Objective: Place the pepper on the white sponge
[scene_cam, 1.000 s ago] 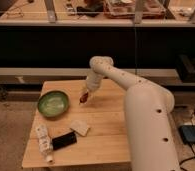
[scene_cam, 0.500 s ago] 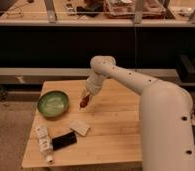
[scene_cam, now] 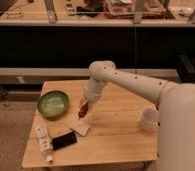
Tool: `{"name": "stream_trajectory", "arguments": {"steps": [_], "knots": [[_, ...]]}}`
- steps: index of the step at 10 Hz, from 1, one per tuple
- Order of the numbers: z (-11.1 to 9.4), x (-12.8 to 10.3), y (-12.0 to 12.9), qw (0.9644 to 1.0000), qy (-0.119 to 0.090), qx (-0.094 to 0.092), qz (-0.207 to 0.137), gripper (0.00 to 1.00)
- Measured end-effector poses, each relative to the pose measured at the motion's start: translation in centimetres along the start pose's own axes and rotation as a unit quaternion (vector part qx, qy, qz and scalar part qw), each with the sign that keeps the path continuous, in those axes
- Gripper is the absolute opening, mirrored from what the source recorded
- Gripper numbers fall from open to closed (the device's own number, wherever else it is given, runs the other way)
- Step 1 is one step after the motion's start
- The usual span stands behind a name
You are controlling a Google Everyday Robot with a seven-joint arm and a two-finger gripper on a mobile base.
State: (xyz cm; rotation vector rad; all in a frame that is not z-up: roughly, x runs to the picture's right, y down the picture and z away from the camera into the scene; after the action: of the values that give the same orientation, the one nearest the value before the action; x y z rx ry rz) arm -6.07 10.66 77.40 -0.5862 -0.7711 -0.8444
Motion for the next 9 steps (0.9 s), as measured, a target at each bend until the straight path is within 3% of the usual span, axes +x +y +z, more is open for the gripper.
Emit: {"name": "stream_trajectory", "arguments": {"steps": [2, 4, 7, 9], "knots": [[0.8, -1.8, 0.8, 0.9997, -0.001, -0.01, -0.021, 0.32], [3.7, -3.8, 0.8, 0.9981, -0.008, -0.03, -0.053, 0.32], [7.0, -5.0, -0.1, 0.9965, -0.013, -0.041, -0.072, 0.32], [8.1, -4.7, -0.7, 0.9967, -0.008, -0.04, -0.07, 0.32]]}}
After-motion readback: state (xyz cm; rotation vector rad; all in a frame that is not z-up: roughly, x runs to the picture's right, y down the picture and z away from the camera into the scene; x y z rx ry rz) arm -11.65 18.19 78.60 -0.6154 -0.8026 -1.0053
